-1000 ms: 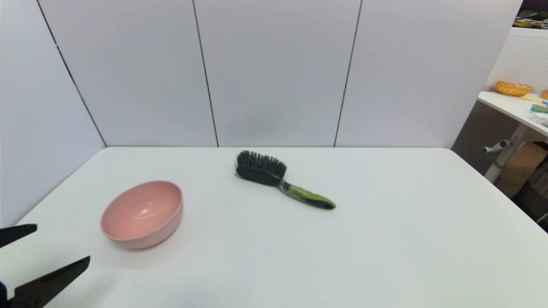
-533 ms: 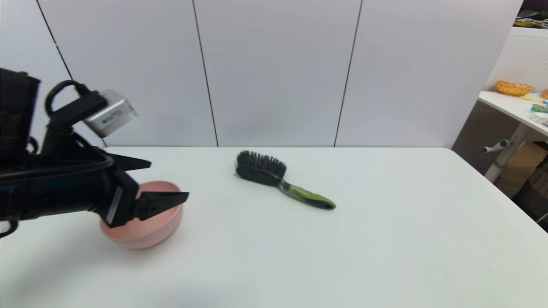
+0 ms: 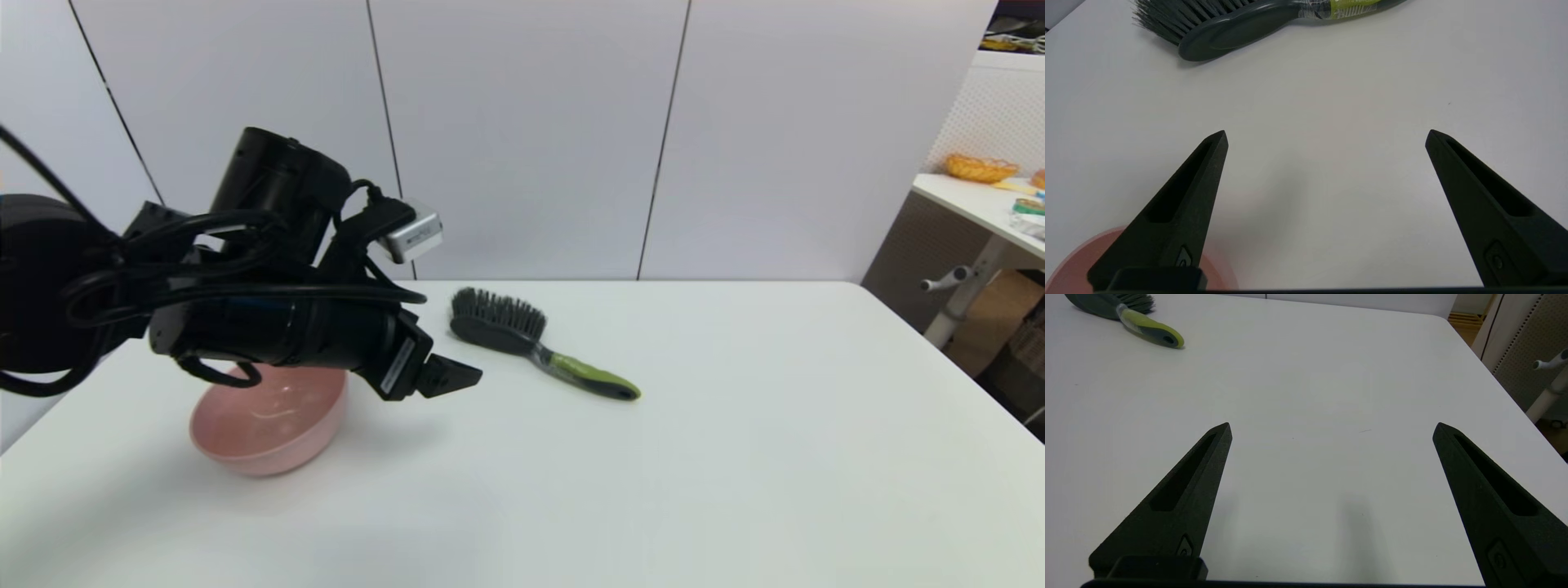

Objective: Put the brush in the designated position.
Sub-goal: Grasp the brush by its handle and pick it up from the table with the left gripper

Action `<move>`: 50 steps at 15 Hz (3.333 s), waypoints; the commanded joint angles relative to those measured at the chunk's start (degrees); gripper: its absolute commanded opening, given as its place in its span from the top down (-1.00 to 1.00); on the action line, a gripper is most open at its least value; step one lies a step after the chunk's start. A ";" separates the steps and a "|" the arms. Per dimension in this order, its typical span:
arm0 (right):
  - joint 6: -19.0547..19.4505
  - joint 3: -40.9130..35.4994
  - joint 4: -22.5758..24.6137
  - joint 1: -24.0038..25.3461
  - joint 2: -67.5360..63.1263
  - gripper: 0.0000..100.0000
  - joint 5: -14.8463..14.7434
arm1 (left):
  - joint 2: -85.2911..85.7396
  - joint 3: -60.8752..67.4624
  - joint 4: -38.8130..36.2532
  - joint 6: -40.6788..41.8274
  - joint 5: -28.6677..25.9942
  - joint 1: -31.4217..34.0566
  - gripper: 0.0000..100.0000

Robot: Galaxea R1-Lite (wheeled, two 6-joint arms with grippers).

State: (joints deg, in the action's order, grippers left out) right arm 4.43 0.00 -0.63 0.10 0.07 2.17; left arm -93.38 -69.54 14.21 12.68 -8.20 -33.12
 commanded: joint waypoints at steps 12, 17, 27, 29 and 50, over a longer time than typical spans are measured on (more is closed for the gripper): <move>0.06 -0.09 0.02 0.08 -0.07 -1.00 0.03 | -26.24 -27.23 4.68 -22.61 9.17 -7.48 -1.00; 0.06 -0.09 0.02 -0.01 -0.07 -1.00 0.03 | -30.46 -31.01 4.77 -25.69 22.71 -8.10 -1.00; 0.06 -0.09 0.11 -0.01 -0.07 -1.00 0.03 | -32.83 -33.82 8.29 -25.86 29.65 -9.42 -1.00; 0.06 -0.09 0.02 -0.01 -0.07 -1.00 0.03 | -32.74 -33.91 8.20 -26.48 29.91 -9.42 -1.00; 0.06 -0.09 0.02 -0.01 -0.07 -1.00 0.03 | -36.87 -36.64 8.90 -52.32 44.33 -12.58 -1.00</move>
State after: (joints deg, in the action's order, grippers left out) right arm 4.44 0.00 -0.62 0.11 0.07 2.17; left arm -129.22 -106.12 22.65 -39.36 34.78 -45.42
